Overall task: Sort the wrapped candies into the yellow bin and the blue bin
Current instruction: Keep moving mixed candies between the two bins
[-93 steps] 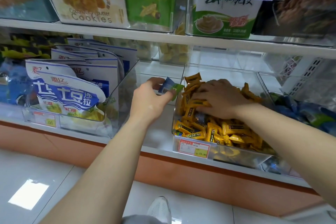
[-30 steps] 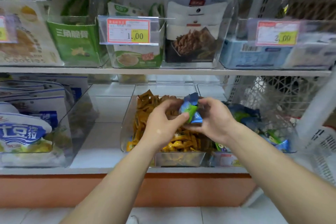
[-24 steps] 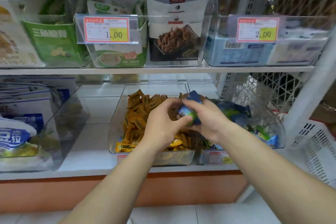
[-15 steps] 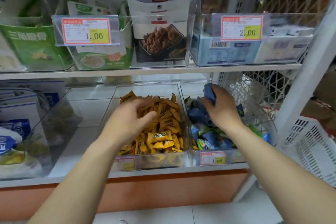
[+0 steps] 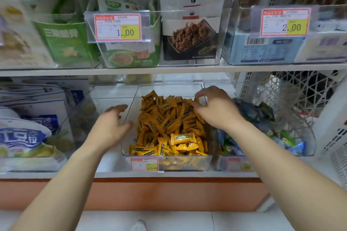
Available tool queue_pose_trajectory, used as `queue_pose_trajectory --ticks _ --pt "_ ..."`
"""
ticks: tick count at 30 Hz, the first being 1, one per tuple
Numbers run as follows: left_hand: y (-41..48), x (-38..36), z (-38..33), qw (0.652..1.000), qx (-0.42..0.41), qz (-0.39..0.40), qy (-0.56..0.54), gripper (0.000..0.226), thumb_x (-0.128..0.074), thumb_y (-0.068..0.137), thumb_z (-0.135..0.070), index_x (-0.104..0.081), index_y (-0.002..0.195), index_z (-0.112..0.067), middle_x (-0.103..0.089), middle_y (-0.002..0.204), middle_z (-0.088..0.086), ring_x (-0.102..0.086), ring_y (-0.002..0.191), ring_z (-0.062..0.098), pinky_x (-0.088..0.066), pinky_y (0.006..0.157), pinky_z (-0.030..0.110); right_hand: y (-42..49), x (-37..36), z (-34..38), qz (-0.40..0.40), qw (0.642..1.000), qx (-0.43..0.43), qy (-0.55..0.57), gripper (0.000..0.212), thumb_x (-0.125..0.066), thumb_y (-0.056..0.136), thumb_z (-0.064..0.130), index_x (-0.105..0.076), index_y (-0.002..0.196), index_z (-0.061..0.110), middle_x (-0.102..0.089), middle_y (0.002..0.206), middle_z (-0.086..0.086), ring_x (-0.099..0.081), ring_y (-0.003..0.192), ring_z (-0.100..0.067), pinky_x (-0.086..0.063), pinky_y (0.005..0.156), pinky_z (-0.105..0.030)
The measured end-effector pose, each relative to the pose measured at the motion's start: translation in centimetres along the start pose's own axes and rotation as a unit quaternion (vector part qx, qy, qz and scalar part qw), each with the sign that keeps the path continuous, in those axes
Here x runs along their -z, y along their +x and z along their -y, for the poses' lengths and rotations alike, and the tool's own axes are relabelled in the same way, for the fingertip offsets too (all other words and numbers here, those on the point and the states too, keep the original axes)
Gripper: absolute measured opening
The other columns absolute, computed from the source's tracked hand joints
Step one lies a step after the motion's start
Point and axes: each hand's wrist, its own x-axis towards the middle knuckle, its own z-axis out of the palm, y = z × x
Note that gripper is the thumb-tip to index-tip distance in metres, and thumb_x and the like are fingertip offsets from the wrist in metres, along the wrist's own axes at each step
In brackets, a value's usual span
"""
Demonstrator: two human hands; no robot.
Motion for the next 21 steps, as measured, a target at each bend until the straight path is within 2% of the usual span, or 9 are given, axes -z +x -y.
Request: queue_pose_trajectory --ticks 2,3,6,9,11,13,15,18,21 --pt "-0.2 0.2 0.9 1.000 0.010 0.028 -0.006 0.053 -0.067 0.090 -0.030 -0.053 0.139 -0.017 -0.062 0.134 0.005 -0.063 0.110 0.020 -0.046 0.091 0.029 -0.7 -1.9 3.3 0.046 0.995 0.075 0.045 0.035 -0.055 0.090 0.046 -0.066 0.120 0.031 -0.062 0.116 0.008 -0.058 0.106 -0.012 -0.045 0.075 -0.024" --pt "-0.4 0.4 1.1 0.999 0.011 0.040 -0.015 0.049 -0.066 0.091 -0.031 -0.056 0.137 -0.017 -0.064 0.130 0.003 -0.064 0.107 0.018 -0.046 0.091 0.027 -1.0 -3.1 4.8 0.082 0.989 0.100 0.074 0.036 -0.054 0.090 0.047 -0.066 0.120 0.031 -0.064 0.117 0.011 -0.059 0.106 -0.008 -0.045 0.076 -0.021" --pt "-0.9 0.6 1.4 0.998 0.002 0.052 -0.034 0.040 -0.063 0.092 -0.035 -0.063 0.129 -0.018 -0.068 0.123 -0.001 -0.064 0.104 0.013 -0.047 0.090 0.025 -1.7 -7.1 7.7 0.175 0.965 0.169 0.095 0.037 -0.052 0.093 0.043 -0.066 0.125 0.030 -0.066 0.125 0.011 -0.060 0.111 -0.007 -0.046 0.084 -0.021" --pt "-1.3 0.7 1.4 0.998 -0.010 0.055 -0.032 0.038 -0.060 0.094 -0.035 -0.064 0.128 -0.019 -0.069 0.121 -0.002 -0.064 0.103 0.011 -0.048 0.090 0.026 -1.6 -10.7 9.3 0.287 0.935 0.208 0.033 0.039 -0.047 0.099 0.038 -0.062 0.133 0.026 -0.059 0.138 0.003 -0.053 0.124 -0.017 -0.044 0.098 -0.031" --pt "-1.5 0.7 1.5 0.998 -0.011 0.054 -0.029 0.037 -0.059 0.094 -0.036 -0.064 0.127 -0.021 -0.070 0.119 -0.004 -0.064 0.101 0.009 -0.047 0.087 0.025 -1.2 -11.9 9.6 0.347 0.912 0.217 -0.012 0.038 -0.045 0.101 0.039 -0.064 0.132 0.027 -0.054 0.144 0.000 -0.048 0.130 -0.022 -0.039 0.107 -0.036" --pt "-1.5 0.6 1.7 0.998 -0.011 0.053 -0.029 0.036 -0.058 0.095 -0.037 -0.064 0.127 -0.023 -0.070 0.117 -0.006 -0.063 0.099 0.008 -0.046 0.084 0.024 -0.6 -12.1 9.2 0.353 0.903 0.234 -0.073 0.037 -0.046 0.099 0.045 -0.064 0.130 0.035 -0.044 0.152 0.005 -0.039 0.137 -0.022 -0.033 0.113 -0.040" --pt "-1.4 0.5 1.9 0.998 -0.010 0.055 -0.029 0.036 -0.057 0.095 -0.039 -0.063 0.127 -0.026 -0.069 0.116 -0.008 -0.064 0.099 0.007 -0.048 0.085 0.026 0.0 -11.6 8.5 0.337 0.899 0.249 -0.131 0.032 -0.052 0.095 0.050 -0.067 0.121 0.041 -0.039 0.153 0.012 -0.038 0.134 -0.022 -0.037 0.107 -0.041" --pt "-1.4 0.5 2.2 0.998 -0.007 0.056 -0.037 0.036 -0.057 0.095 -0.043 -0.063 0.127 -0.028 -0.068 0.113 -0.013 -0.063 0.097 0.004 -0.049 0.082 0.025 0.8 -10.2 7.8 0.301 0.905 0.238 -0.182 0.025 -0.059 0.089 0.053 -0.073 0.105 0.040 -0.050 0.140 0.013 -0.044 0.120 -0.020 -0.047 0.090 -0.040" --pt "-1.4 0.4 2.4 0.997 -0.012 0.064 -0.046 0.038 -0.056 0.095 -0.044 -0.062 0.129 -0.028 -0.066 0.112 -0.015 -0.062 0.098 0.004 -0.047 0.081 0.023 1.5 -9.0 7.3 0.276 0.915 0.189 -0.225 0.018 -0.062 0.088 0.049 -0.072 0.100 0.040 -0.058 0.124 0.011 -0.045 0.118 -0.019 -0.047 0.089 -0.040"
